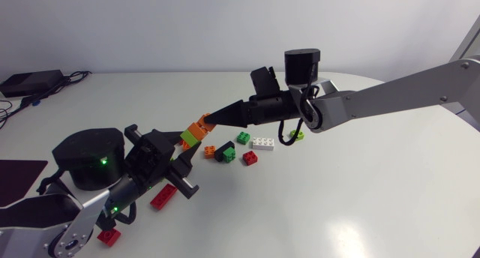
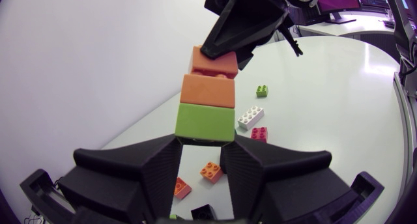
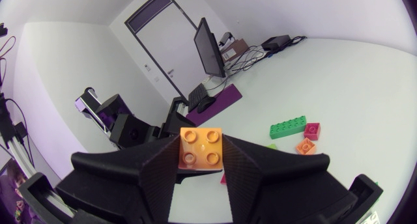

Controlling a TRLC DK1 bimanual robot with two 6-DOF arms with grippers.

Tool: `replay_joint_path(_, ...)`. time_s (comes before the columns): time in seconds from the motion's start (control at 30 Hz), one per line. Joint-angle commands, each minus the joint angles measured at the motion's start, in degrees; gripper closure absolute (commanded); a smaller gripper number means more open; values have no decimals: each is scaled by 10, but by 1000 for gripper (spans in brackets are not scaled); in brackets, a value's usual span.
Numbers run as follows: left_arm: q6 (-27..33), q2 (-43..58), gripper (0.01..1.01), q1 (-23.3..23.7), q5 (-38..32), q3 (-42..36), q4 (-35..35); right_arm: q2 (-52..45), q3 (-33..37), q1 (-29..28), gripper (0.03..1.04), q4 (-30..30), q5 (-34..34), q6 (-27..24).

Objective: Disassemble duplo

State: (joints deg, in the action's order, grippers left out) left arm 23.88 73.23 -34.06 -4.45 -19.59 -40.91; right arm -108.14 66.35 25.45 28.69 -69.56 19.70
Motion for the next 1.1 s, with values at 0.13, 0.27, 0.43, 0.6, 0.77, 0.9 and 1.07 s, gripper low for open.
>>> replay_joint_path(0.13,-9,4,779,5,1,7,-8,9,4,-21,711,-66,137,-63)
replay_joint_path(0.27,-8,3,779,6,1,8,-8,-3,55,3,707,-254,348,-245)
replay_joint_path(0.43,-6,2,779,6,1,9,-8,-45,92,51,702,-337,515,-333)
replay_joint_path(0.6,-2,3,779,6,1,10,-8,-81,113,79,666,-373,593,-372)
replay_joint_path(0.77,0,2,779,6,1,10,-8,-114,143,82,266,-418,618,-375)
replay_joint_path(0.9,2,2,779,6,1,10,-8,-95,140,82,70,-421,625,-367)
replay_joint_path(1.07,2,2,779,8,1,10,-8,-22,92,68,69,-373,511,-333)
